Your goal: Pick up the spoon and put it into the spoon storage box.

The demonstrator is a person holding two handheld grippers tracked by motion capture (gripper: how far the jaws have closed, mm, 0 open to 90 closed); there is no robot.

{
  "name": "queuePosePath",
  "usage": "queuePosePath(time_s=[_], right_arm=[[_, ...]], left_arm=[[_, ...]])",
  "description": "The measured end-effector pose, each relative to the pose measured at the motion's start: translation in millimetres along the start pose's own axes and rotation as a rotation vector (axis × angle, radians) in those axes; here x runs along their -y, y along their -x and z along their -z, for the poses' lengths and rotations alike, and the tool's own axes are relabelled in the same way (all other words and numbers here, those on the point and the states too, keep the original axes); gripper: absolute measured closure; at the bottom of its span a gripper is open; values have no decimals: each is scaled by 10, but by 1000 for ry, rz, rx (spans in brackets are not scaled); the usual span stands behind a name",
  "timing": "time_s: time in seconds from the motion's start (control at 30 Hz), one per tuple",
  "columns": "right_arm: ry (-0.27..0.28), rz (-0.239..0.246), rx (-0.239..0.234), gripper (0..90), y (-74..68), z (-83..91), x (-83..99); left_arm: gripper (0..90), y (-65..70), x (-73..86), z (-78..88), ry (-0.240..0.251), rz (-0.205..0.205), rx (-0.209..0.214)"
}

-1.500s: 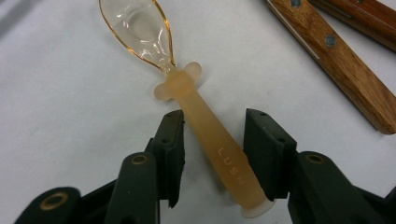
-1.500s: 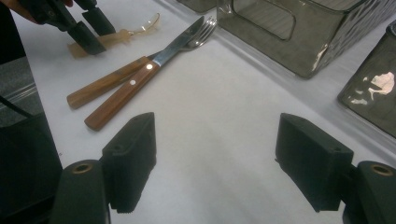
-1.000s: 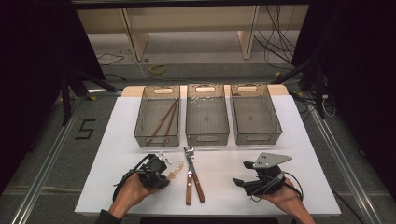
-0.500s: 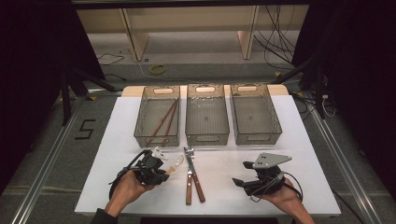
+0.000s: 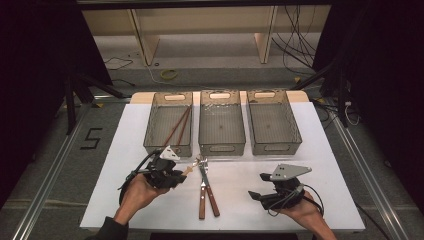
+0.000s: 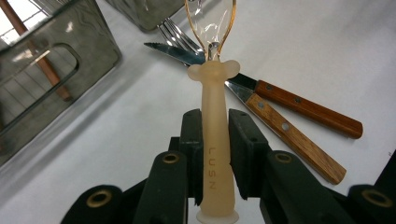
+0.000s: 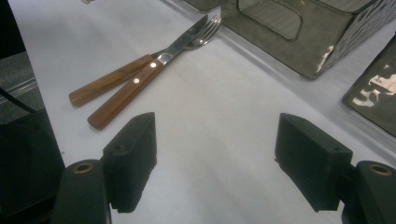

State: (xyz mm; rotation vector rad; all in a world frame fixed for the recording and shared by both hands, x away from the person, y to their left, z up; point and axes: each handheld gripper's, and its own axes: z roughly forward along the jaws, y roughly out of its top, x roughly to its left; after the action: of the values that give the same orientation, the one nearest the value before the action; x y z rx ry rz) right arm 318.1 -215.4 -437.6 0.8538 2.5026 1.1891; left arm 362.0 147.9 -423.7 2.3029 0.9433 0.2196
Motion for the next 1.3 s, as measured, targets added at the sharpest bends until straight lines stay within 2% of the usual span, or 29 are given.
queuePosePath(time_s=[0.13, 0.27, 0.37, 0.53, 0.6, 0.7, 0.83, 1.2, 1.3], right_arm=[[2, -1, -1, 303, 3, 4, -1], [2, -2, -1, 303, -2, 0, -3], [3, 0, -2, 303, -5, -3, -5], [4, -3, -2, 303, -2, 4, -6], [6, -2, -3, 303, 1, 7, -4], [5, -2, -4, 303, 5, 7, -2], [8, -4, -4, 303, 3, 11, -5], [9, -5, -8, 303, 9, 4, -3], [8, -2, -10, 303, 8, 2, -2]], left_arm=[[759, -45, -60, 14, 14, 5, -2], [759, -72, -166, 35, 48, -1, -9], [758, -90, -291, 22, 86, 8, 14], [757, -98, -537, -74, 120, 1, 13], [757, -117, -623, -100, 120, 4, 12], [757, -148, -718, -127, 141, 23, 9], [757, -213, -804, -163, 156, 40, 11], [757, -287, -968, -260, 172, 40, 1], [757, -337, -1017, -296, 184, 56, 0]])
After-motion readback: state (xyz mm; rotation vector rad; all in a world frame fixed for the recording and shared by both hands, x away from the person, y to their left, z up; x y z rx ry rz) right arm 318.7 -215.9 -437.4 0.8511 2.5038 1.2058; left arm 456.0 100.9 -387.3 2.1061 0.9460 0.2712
